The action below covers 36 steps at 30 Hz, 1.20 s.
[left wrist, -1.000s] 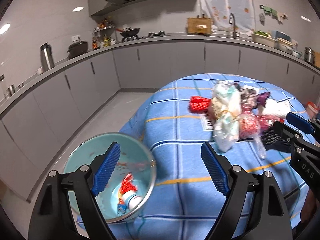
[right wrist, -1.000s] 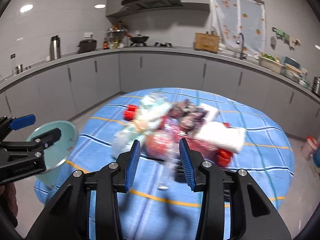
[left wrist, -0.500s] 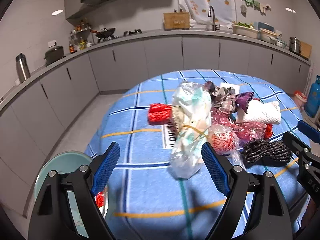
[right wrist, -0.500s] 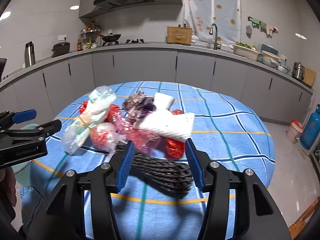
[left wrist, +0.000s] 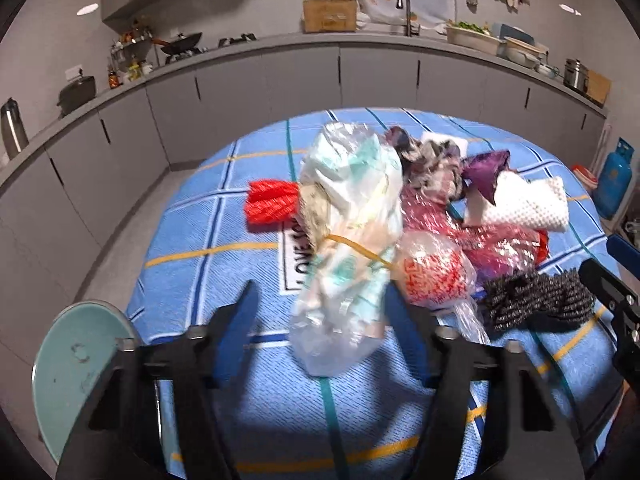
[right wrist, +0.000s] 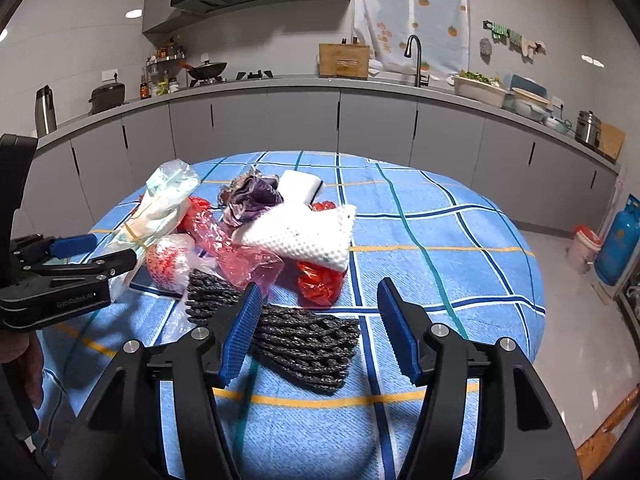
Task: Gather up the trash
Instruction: 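Grasp the rubber-banded plastic bag with the left gripper while the right gripper grasps the black mesh net, then carry the plastic bag and black mesh net over the teal bucket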
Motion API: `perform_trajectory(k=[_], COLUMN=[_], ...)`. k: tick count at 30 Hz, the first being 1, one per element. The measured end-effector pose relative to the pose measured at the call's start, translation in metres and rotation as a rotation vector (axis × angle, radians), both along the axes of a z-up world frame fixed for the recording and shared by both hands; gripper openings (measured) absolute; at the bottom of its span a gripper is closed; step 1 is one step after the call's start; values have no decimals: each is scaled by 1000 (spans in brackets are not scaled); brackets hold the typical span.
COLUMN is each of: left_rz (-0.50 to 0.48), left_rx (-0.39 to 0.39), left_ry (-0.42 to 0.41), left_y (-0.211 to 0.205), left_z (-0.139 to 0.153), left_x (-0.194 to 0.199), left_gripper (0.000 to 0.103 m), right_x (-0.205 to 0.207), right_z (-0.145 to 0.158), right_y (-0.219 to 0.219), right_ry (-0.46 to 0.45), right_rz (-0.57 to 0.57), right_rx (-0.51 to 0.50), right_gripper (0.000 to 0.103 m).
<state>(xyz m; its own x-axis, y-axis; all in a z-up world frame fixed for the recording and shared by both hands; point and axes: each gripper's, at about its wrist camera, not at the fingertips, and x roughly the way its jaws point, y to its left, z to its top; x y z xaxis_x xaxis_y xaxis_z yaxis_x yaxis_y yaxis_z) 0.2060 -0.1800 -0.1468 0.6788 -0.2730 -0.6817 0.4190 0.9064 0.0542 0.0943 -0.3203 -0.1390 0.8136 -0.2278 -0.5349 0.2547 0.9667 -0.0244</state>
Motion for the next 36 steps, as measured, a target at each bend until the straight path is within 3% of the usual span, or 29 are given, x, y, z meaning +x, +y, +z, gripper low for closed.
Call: perform_trajectory(k=[1,4,7,17,26,27,30,31,32,36], left_rz=[-9,-43,-58,-2,37,39,44,46,47,48], left_rx=[-1,-2,-3,-10,-19,-21,-30,-32,-36,-43], left_ry=[9,19,6,-85,-69,-67,-69,-72,-75,-85], left_y=[-1,-4,-3,30,53,55,59,60,61,64], left_z=[-2,-4,-1,29,23,23,25,27,28,33], left_x=[0,-6,-13,-48,-63,-64,-66,-67,-67,-71], left_gripper=[43,26,20,19,19,19,19,19,19,19], right_x=[0,-1,-2,-2,4,5,6,6,6,0], right_z=[-1,-2,-1,-3,-17,-19,-22,-23,-23,-20], right_y=[-1,-3,-3,-5,3,3,3,4,6,10], right_ry=[3,6,3,13,66,75,106,113,122,118], right_rz=[-5,-10,-9,-8,26,29,47,54,65,86], right_rx=[2,3,3,18,30,35,47,50,53,51], right_gripper=[60,60,61,61,60,58,31,17,12,9])
